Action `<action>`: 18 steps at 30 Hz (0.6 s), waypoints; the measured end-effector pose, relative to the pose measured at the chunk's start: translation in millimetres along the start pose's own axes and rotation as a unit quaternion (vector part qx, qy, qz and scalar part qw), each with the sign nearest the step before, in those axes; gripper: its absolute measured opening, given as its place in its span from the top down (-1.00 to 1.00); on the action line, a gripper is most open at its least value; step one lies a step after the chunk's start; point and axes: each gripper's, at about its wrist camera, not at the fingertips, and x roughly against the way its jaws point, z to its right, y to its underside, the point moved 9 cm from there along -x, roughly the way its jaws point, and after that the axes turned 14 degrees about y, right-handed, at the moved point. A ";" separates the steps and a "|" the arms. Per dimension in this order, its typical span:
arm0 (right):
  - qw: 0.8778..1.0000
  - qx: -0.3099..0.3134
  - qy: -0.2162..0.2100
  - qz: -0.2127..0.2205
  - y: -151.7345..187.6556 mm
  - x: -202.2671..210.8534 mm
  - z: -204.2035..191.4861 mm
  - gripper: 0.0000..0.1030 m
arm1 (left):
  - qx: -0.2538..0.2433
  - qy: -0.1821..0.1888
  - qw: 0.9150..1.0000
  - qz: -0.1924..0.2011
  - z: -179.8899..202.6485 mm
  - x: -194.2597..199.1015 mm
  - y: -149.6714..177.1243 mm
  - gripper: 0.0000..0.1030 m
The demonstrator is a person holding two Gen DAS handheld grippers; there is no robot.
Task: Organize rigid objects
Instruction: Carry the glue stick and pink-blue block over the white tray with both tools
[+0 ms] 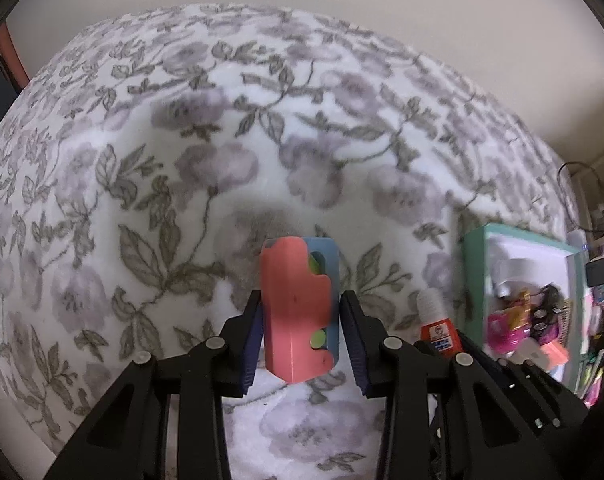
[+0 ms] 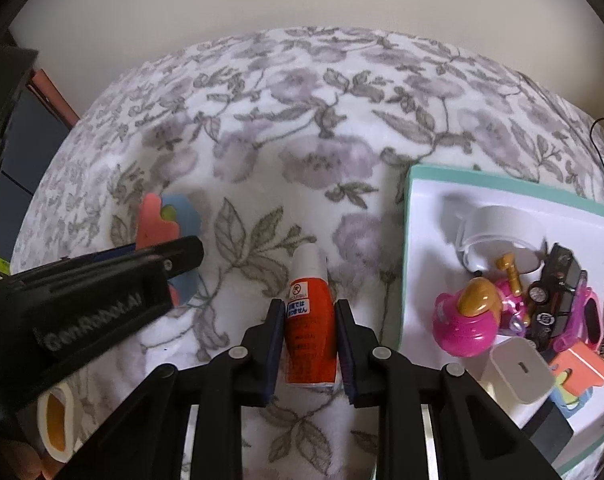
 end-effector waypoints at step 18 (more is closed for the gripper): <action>0.995 -0.063 0.008 0.078 -19.6 81.6 58.8 0.48 | -0.019 0.066 0.994 0.088 60.0 60.0 -23.4 0.24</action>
